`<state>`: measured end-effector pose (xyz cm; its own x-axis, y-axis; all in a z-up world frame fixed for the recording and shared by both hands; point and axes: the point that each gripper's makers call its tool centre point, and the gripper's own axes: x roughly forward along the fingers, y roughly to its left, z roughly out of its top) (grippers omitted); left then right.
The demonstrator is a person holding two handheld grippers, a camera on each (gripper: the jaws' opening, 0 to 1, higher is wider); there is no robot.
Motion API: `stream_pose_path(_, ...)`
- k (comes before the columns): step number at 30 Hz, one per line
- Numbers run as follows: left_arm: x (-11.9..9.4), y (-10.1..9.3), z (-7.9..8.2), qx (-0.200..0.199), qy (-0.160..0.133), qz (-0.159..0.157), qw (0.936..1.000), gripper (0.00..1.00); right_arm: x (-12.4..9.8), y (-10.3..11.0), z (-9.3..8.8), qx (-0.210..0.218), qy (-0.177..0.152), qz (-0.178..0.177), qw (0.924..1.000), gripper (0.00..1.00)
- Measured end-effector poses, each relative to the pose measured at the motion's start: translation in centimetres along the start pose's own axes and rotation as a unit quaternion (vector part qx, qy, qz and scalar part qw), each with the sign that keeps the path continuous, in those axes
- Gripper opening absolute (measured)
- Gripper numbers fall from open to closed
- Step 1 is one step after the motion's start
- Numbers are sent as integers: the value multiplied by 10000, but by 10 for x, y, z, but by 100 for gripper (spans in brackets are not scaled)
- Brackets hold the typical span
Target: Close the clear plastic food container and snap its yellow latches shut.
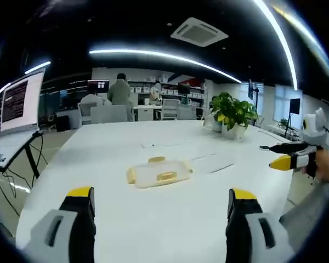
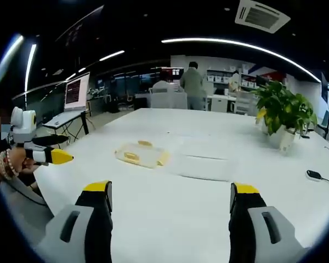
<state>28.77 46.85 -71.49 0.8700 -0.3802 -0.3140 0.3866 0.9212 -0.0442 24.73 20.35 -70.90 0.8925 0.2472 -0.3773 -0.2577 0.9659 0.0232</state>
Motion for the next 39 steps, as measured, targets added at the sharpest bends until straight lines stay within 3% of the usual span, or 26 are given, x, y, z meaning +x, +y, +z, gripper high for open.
stream_pose_path(29,0,4,0,-44,57,34,10000,99,3,8,-4,-109,105,208,9997,85)
stream_pose_path(39,-1,12,0,-61,98,189,9998,96,3,9,-5,-148,110,253,9995,84)
